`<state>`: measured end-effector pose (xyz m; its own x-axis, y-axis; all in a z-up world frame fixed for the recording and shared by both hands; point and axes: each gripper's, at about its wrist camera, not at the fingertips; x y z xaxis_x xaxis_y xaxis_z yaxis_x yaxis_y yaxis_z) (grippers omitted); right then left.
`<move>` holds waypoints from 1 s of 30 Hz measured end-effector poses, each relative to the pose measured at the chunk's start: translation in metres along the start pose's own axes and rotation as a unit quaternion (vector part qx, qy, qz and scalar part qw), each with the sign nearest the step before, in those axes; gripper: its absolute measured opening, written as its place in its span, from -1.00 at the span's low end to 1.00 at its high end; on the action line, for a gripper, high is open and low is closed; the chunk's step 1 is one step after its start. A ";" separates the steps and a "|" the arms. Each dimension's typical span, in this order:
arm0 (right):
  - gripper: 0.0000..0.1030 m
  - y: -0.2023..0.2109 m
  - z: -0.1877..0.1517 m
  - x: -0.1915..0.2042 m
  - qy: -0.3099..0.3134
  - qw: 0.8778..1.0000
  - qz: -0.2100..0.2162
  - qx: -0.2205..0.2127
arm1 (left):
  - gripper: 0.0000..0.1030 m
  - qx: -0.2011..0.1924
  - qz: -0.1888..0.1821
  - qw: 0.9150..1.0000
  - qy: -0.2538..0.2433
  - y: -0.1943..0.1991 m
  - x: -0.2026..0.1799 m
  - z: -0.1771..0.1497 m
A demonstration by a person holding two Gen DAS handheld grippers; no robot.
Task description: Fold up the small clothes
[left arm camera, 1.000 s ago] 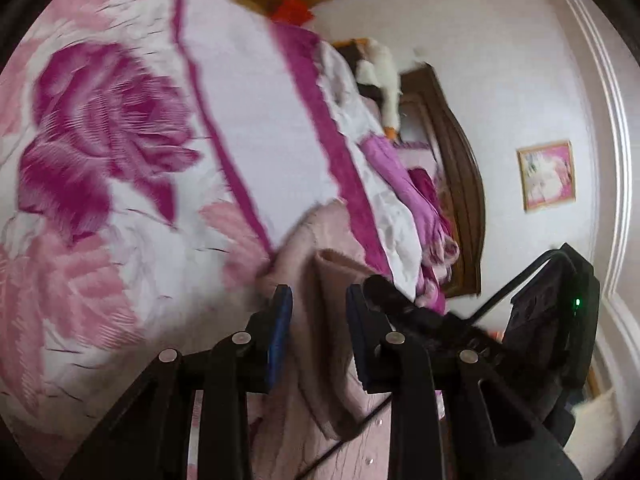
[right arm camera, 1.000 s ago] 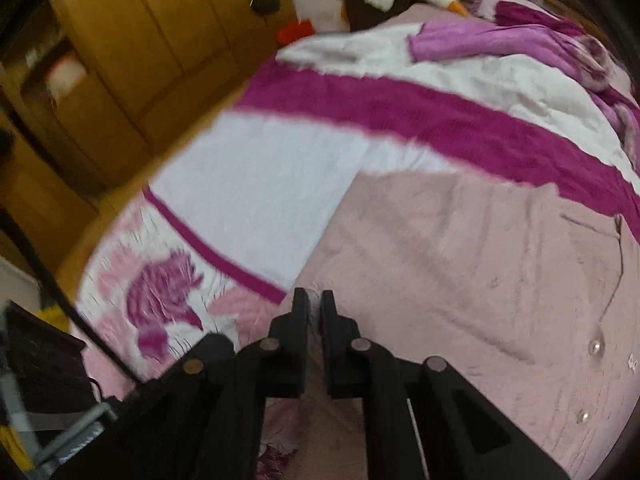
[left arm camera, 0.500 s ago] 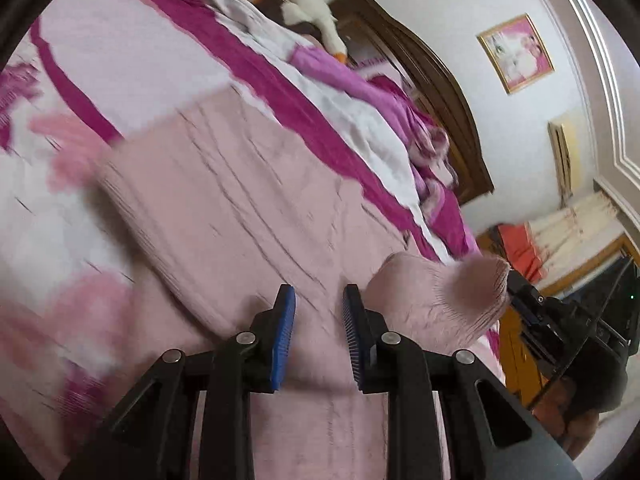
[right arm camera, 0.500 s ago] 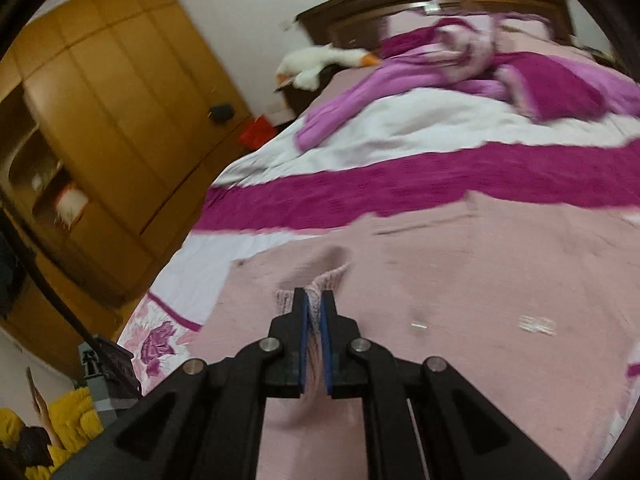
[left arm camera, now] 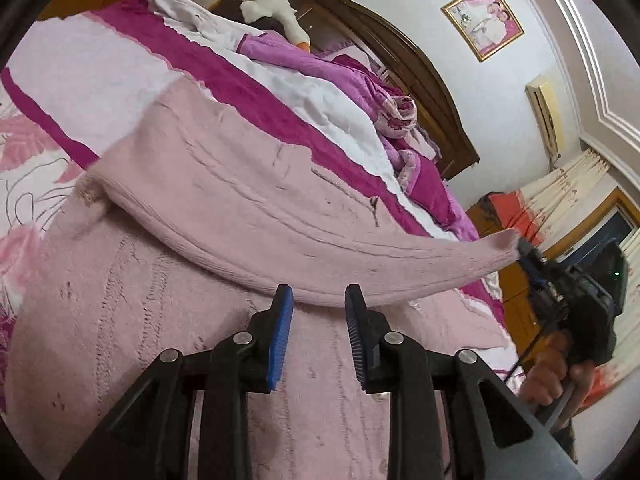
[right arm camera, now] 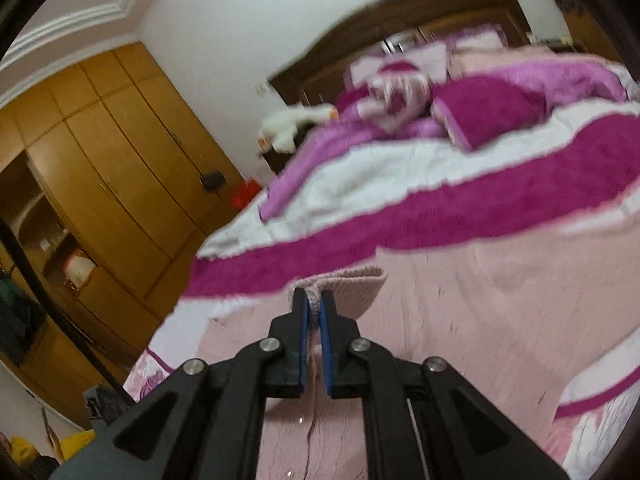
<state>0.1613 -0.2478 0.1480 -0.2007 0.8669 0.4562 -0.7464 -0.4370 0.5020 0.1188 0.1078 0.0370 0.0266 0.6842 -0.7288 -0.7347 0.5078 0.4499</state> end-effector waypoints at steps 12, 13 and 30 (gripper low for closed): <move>-0.88 -0.059 -0.056 -0.102 -0.095 0.990 -0.061 0.089 | -0.93 -0.019 0.018 0.997 0.075 0.014 0.039 0.012; -0.88 -0.058 -0.057 -0.106 -0.103 0.989 -0.054 0.088 | -0.93 -0.033 0.024 0.996 0.078 0.020 0.042 0.015; 0.39 -0.105 -0.056 -0.141 -0.250 0.945 0.073 0.195 | -0.93 -0.051 0.061 0.992 0.103 0.026 0.072 0.025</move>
Point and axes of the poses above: each gripper's, at about its wrist camera, not at the fingertips, and y roughly against the way its jaws point, x to its left, z to its top, and after that the axes turned 6 degrees about -z, right-handed
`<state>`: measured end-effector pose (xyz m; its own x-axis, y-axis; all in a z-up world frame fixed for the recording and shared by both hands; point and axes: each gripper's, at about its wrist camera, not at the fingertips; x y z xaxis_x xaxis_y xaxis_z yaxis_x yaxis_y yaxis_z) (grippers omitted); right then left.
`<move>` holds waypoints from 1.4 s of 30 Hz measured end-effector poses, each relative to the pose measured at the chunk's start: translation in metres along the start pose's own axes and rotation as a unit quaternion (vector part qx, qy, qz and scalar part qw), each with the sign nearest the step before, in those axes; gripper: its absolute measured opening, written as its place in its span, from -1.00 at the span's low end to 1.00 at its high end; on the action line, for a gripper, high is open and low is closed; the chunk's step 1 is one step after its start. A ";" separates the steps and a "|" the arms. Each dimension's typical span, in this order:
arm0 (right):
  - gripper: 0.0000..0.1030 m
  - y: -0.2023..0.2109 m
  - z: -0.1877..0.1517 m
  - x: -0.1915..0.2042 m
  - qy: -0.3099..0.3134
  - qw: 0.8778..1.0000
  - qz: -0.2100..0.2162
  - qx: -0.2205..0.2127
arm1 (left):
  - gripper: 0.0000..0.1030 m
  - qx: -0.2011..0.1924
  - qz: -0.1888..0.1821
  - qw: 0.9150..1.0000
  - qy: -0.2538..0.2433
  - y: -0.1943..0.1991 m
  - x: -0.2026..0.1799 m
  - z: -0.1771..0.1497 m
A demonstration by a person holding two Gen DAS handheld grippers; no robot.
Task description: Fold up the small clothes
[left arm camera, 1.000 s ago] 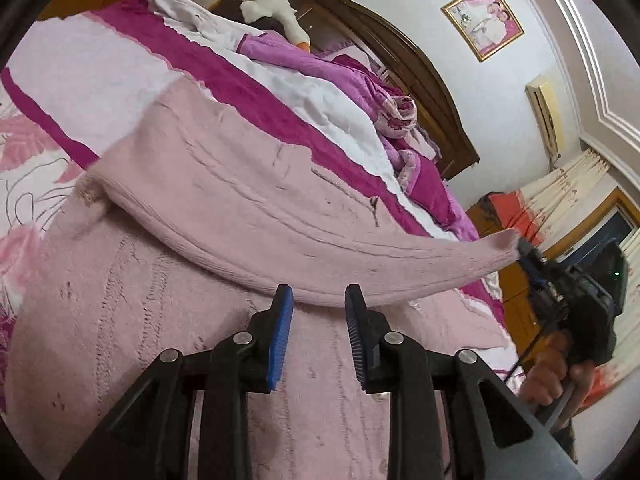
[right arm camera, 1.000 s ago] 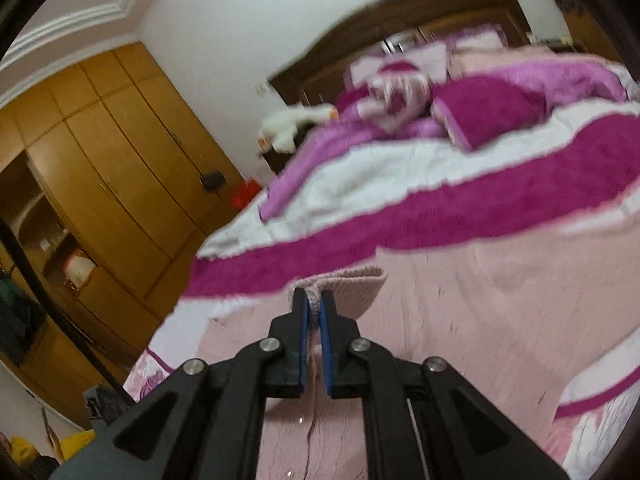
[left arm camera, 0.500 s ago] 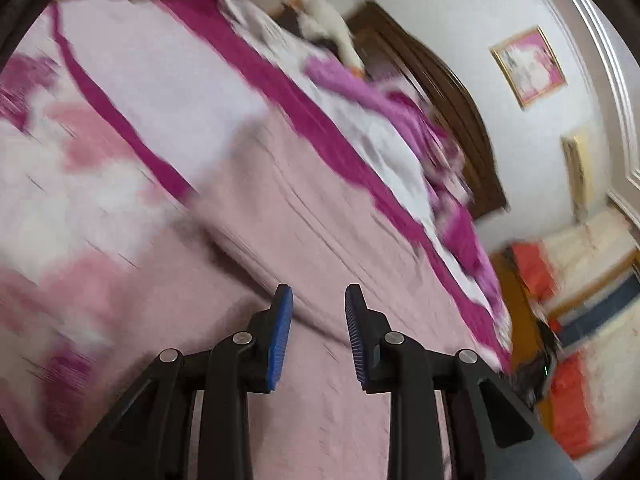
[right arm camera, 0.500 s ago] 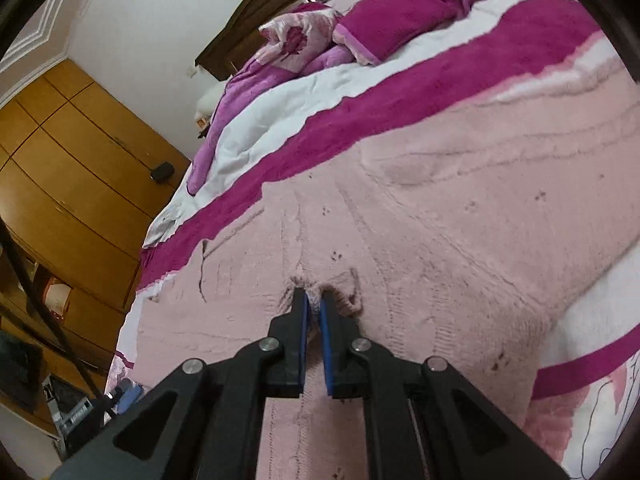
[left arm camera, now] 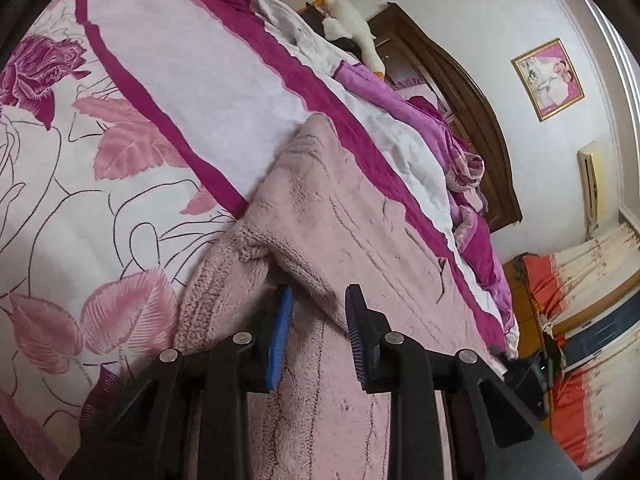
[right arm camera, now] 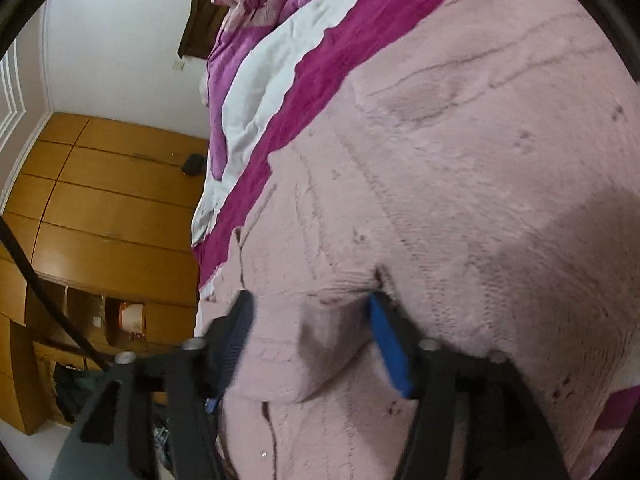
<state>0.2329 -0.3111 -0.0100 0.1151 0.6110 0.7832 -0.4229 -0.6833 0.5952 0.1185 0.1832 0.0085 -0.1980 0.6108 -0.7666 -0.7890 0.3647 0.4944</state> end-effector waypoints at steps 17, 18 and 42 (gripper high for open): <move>0.25 -0.011 -0.036 0.064 0.085 0.921 -0.379 0.030 | -0.93 0.023 -0.009 1.000 -0.005 -0.007 0.005 -0.003; 0.25 -0.011 -0.034 0.066 0.089 0.925 -0.368 0.021 | -0.93 0.023 -0.010 1.000 -0.005 -0.006 0.006 -0.003; -0.78 -0.004 -0.021 0.094 0.190 0.949 -0.232 -0.098 | -0.93 0.032 -0.018 0.999 0.010 -0.005 0.013 -0.001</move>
Point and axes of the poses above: each gripper's, at about its wrist camera, not at the fingertips, and y roughly against the way its jaws point, x to its left, z to its top, and after that the axes turned 6 degrees about -z, right-handed
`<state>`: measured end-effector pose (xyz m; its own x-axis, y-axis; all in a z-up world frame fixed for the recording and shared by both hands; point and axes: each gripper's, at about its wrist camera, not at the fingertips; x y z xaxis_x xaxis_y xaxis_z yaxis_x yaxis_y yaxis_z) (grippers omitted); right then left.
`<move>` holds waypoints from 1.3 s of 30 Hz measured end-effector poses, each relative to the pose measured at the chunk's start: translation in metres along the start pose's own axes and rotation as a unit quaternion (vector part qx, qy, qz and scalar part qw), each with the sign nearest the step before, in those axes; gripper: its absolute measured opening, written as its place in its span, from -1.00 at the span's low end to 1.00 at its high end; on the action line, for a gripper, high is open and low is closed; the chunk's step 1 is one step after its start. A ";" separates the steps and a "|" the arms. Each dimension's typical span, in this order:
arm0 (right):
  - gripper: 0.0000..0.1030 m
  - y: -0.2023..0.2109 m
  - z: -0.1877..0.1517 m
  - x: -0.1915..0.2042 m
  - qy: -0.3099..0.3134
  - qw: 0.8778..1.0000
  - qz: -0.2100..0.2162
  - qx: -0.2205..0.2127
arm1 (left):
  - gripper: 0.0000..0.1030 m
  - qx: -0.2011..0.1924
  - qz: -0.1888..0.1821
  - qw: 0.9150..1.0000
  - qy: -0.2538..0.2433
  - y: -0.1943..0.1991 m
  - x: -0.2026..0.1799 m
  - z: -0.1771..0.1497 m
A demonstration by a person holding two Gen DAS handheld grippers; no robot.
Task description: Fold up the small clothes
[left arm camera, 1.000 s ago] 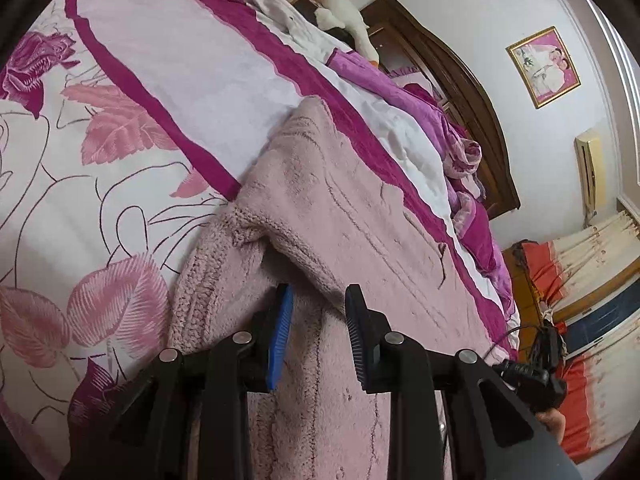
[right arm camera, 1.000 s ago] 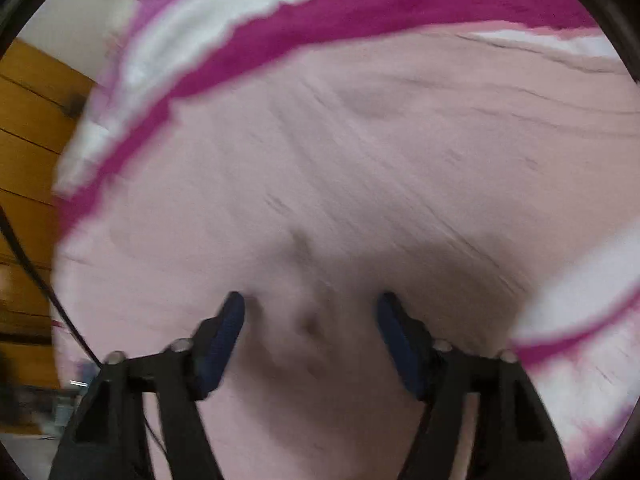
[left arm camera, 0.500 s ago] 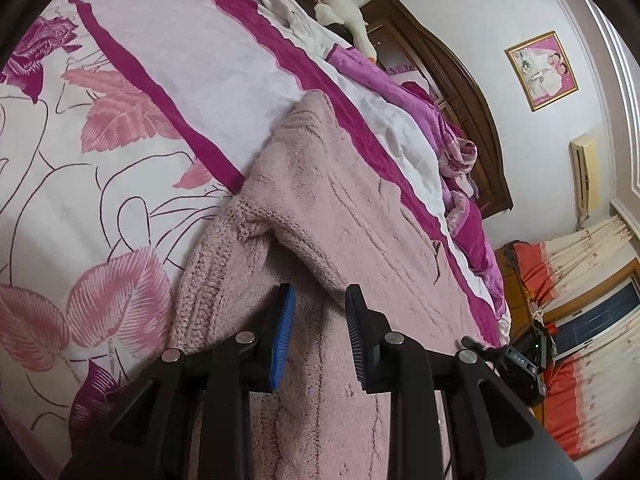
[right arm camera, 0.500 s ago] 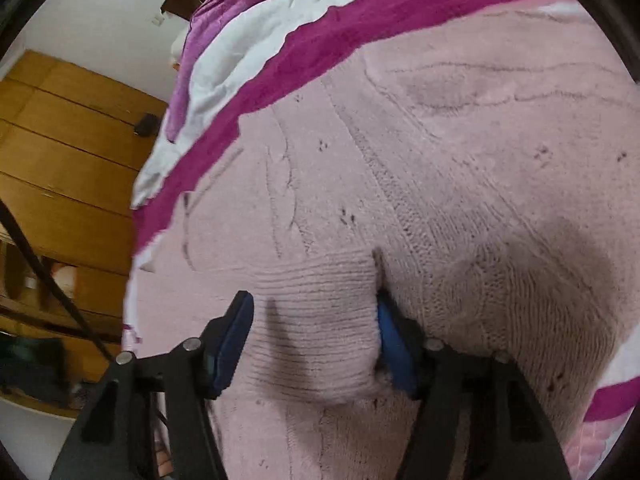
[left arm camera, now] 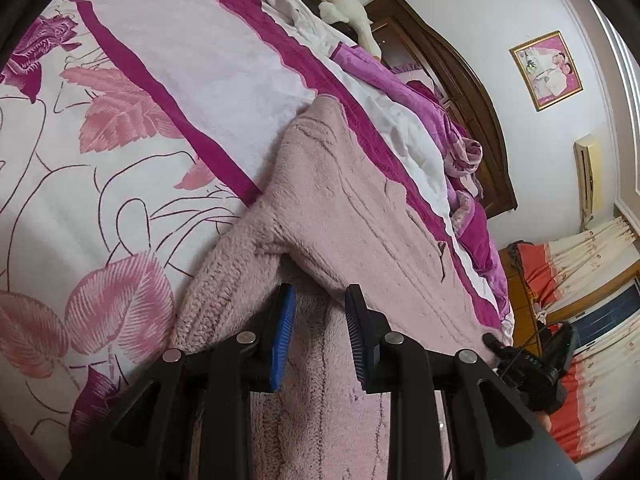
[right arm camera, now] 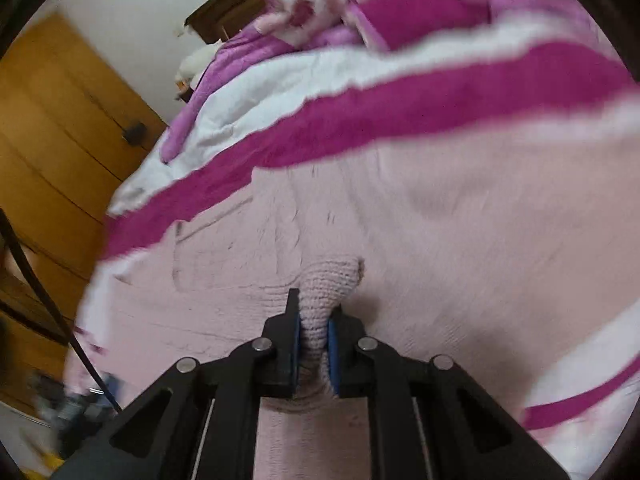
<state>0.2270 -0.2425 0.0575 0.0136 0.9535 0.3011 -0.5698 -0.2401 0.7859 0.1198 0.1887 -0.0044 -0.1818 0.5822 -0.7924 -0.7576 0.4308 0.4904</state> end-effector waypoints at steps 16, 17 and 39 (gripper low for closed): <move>-0.49 -0.047 0.025 -0.038 -0.028 0.993 -0.096 0.065 | -0.93 -0.008 0.014 1.000 -0.006 -0.002 -0.001 -0.002; -0.42 -0.042 0.022 -0.041 -0.041 0.993 -0.089 0.058 | -0.93 -0.011 0.017 1.000 -0.008 -0.002 -0.002 -0.003; 0.45 0.143 -0.051 -0.274 -0.219 0.958 -0.114 -0.148 | -0.93 0.035 0.027 0.974 -0.220 -0.074 -0.169 -0.081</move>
Point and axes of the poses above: each gripper's, at about its wrist camera, not at the fingertips, and y roughly against the way its jaws point, x to its left, z to its top, and after that the axes turned 6 degrees about -z, right-handed
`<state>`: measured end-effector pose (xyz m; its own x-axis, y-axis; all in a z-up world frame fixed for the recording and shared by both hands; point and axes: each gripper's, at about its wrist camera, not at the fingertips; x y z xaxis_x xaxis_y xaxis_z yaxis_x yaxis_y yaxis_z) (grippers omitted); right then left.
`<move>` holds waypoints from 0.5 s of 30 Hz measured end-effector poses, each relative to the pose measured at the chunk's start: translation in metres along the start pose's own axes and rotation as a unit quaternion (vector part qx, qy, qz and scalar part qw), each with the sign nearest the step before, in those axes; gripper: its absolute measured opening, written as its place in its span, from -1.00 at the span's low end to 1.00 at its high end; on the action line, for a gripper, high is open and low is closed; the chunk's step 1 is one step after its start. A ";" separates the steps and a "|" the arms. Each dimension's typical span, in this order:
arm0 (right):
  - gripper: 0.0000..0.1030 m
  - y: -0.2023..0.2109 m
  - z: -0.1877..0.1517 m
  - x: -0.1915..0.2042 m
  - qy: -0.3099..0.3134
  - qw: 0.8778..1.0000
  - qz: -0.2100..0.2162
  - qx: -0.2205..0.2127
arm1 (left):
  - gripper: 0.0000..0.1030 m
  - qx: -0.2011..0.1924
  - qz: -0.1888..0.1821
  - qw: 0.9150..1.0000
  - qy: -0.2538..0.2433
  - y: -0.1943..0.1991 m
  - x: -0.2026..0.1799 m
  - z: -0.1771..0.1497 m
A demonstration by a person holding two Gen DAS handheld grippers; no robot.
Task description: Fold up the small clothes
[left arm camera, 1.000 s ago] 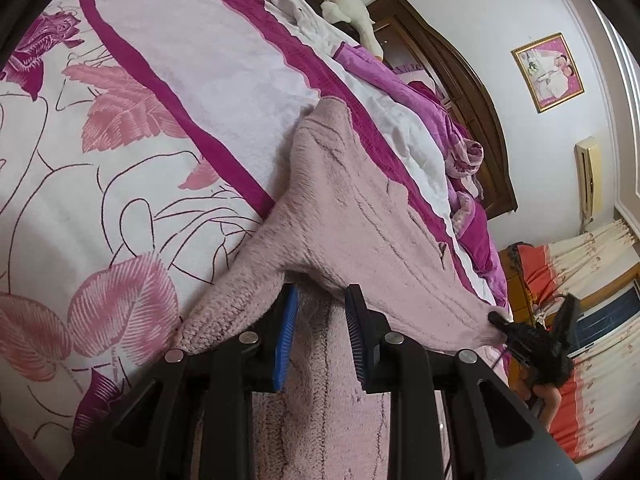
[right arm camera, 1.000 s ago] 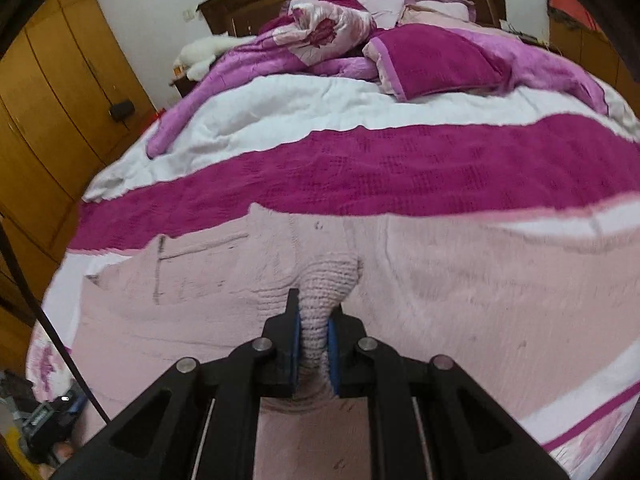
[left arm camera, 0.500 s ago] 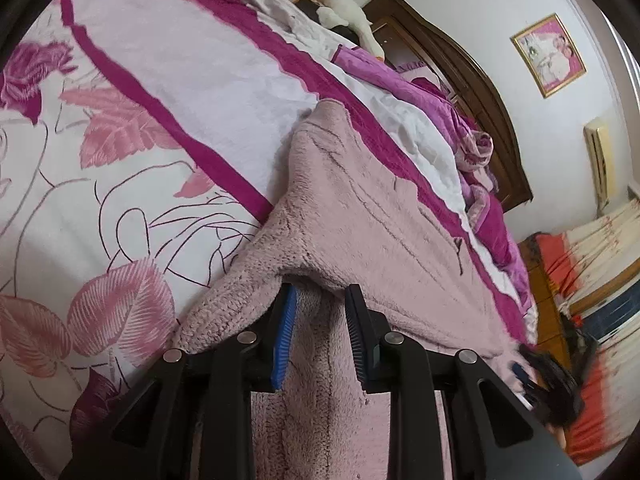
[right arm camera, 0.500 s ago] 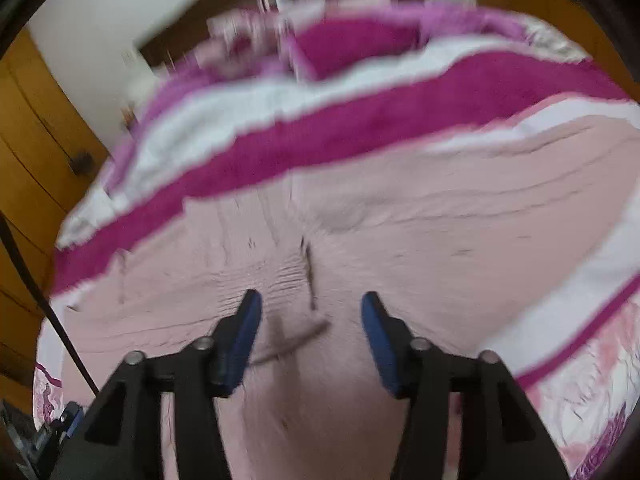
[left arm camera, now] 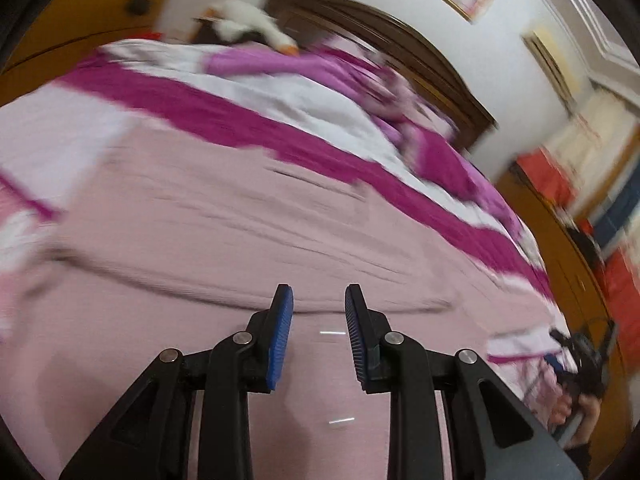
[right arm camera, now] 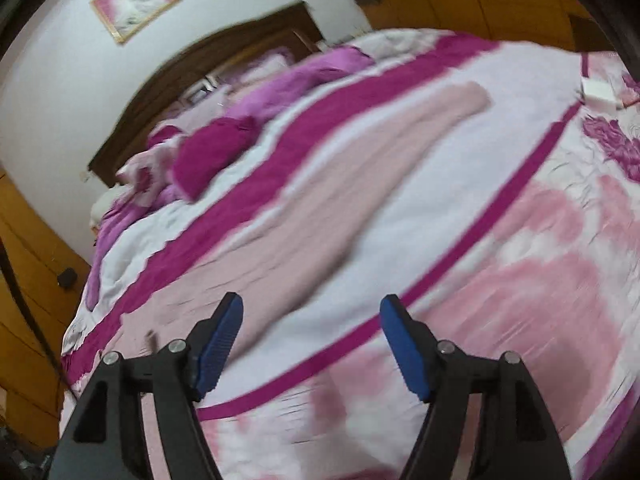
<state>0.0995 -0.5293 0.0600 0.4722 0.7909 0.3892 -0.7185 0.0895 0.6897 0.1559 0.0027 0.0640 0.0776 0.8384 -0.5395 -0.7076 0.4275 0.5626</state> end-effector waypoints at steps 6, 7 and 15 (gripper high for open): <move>0.45 -0.022 0.082 -0.104 -0.118 0.990 0.069 0.030 | -0.93 0.081 -0.017 0.994 -0.074 -0.110 -0.103 -0.002; 0.45 -0.031 0.092 -0.122 -0.155 0.984 0.084 0.036 | -0.93 0.091 -0.017 0.992 -0.082 -0.122 -0.114 -0.004; 0.47 -0.089 0.132 -0.180 -0.260 0.953 0.157 -0.010 | -0.93 0.124 -0.041 0.987 -0.095 -0.161 -0.130 -0.051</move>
<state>0.1463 -0.7594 0.0094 0.4183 0.3746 0.8274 -0.8729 -0.0861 0.4803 0.2241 -0.1919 0.0116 0.2735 0.8360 -0.4758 -0.5014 0.5460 0.6711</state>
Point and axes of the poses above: each gripper's, at about its wrist camera, not at the fingertips, and y roughly against the way its jaws point, x to its left, z to its top, and after that the axes turned 6 degrees about -z, right-handed
